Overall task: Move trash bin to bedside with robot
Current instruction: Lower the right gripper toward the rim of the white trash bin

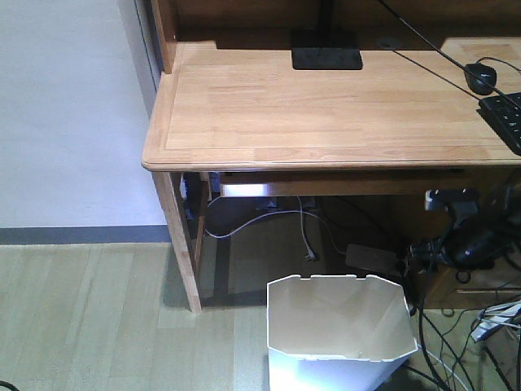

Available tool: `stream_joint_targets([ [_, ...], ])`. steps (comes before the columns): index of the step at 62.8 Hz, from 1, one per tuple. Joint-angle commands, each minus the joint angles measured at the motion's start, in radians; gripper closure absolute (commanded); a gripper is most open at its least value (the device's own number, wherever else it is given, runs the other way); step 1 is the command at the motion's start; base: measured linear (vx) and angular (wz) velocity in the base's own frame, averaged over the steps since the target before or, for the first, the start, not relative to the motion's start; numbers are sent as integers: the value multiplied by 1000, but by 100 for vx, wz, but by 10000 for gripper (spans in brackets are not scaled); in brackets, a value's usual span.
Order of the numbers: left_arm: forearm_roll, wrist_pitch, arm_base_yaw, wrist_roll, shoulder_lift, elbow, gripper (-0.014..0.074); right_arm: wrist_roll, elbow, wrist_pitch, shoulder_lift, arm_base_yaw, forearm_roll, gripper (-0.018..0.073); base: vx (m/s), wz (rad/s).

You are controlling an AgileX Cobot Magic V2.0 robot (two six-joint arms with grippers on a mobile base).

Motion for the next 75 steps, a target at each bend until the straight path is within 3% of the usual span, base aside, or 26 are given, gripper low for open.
stream_joint_targets([
  [1, -9, -74, -6, -14, -14, 12, 603, -18, -32, -78, 40, 1, -2, 46, 0, 0],
  [30, -9, -74, -6, -14, -14, 12, 603, -18, -347, 4, 428, 0, -3, 46, 0, 0],
  [60, -9, -74, -6, -14, -14, 12, 603, -17, -611, 144, 693, 0, -2, 46, 0, 0],
  [75, -9, -74, -6, -14, -14, 12, 603, -6, -695, 150, 781, 0, -2, 48, 0, 0],
])
